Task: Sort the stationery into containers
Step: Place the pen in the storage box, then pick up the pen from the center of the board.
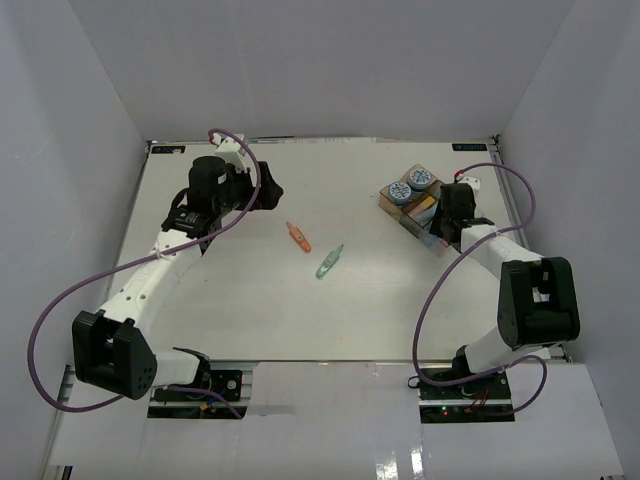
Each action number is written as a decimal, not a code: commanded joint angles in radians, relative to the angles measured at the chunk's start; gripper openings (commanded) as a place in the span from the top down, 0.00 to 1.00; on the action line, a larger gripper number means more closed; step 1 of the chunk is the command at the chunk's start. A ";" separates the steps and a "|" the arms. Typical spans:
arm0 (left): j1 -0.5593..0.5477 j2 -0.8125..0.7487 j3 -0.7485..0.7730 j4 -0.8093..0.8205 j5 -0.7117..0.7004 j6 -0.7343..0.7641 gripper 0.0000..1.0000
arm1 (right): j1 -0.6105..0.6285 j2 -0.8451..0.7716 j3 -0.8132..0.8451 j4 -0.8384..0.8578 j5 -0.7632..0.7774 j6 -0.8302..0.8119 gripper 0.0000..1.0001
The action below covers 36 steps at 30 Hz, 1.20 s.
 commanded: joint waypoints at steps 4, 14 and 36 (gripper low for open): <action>-0.001 -0.012 0.014 -0.003 -0.001 0.006 0.02 | -0.003 -0.105 0.019 -0.037 0.019 0.006 0.46; 0.007 -0.031 0.016 -0.013 -0.046 -0.001 0.02 | 0.311 -0.218 0.022 -0.073 0.001 0.040 0.39; 0.045 -0.020 0.010 -0.019 -0.113 0.005 0.02 | 0.892 0.412 0.433 -0.203 0.277 0.302 0.24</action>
